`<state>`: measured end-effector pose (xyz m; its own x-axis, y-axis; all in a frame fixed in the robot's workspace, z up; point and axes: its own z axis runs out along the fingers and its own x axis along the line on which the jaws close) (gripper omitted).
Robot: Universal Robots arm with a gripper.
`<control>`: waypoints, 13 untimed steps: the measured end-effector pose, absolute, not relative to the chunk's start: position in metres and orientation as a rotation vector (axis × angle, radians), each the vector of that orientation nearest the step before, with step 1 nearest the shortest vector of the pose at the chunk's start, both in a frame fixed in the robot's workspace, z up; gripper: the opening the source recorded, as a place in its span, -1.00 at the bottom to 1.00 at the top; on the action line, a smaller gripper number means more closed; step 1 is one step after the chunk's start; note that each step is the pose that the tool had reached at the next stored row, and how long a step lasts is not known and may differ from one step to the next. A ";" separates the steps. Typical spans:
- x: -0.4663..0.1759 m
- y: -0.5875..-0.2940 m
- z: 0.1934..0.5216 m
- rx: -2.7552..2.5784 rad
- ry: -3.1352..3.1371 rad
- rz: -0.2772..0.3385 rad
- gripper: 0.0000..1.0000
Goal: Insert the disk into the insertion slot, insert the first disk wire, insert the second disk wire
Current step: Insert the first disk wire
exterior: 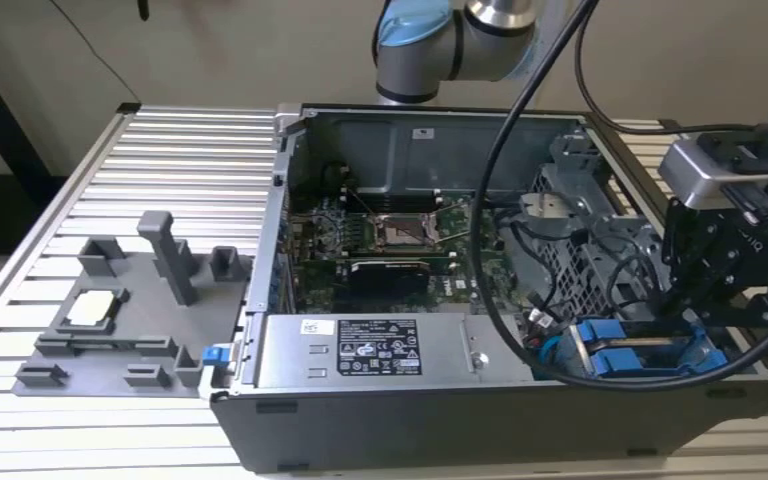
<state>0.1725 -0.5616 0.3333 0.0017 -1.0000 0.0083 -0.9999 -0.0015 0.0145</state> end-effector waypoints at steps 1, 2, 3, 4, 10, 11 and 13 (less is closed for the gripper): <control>0.173 -0.562 0.333 2.212 -2.208 -0.007 -0.62; 0.173 -0.562 0.333 2.213 -2.209 -0.008 -0.62; 0.173 -0.561 0.332 2.213 -2.209 -0.009 -0.62; 0.173 -0.561 0.332 2.213 -2.209 -0.009 -0.62; 0.173 -0.561 0.335 2.213 -2.209 -0.010 -0.47; 0.173 -0.561 0.338 2.213 -2.209 -0.010 -0.47; 0.173 -0.561 0.345 2.213 -2.209 -0.010 -0.47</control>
